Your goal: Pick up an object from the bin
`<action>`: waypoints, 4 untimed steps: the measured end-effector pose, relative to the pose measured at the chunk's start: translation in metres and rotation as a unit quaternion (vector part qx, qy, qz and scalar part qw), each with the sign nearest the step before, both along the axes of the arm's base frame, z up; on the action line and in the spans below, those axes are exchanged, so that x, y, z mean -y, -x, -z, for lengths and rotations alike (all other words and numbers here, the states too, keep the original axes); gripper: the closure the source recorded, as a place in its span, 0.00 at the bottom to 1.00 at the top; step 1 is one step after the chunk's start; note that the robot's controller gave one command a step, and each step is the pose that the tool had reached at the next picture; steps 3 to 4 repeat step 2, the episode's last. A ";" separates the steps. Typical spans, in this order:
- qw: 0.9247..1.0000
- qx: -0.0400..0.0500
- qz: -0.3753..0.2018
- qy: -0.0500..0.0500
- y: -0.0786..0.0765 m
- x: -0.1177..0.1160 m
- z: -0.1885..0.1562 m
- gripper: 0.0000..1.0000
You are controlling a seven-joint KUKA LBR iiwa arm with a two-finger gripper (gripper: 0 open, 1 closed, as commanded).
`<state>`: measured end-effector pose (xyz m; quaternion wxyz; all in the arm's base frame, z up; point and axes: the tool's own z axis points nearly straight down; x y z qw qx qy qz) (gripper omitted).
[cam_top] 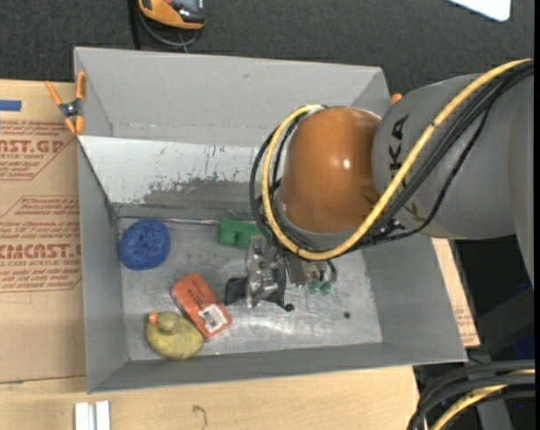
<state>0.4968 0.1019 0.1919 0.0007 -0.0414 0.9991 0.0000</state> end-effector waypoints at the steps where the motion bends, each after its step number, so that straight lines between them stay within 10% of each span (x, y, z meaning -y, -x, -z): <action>1: 1.000 0.000 0.000 0.000 0.000 0.000 0.000 1.00; 4: 0.999 -0.005 -0.034 0.000 0.003 0.008 -0.019 1.00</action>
Offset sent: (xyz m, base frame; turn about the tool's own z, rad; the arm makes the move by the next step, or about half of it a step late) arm -0.0037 -0.0334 0.0744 -0.1969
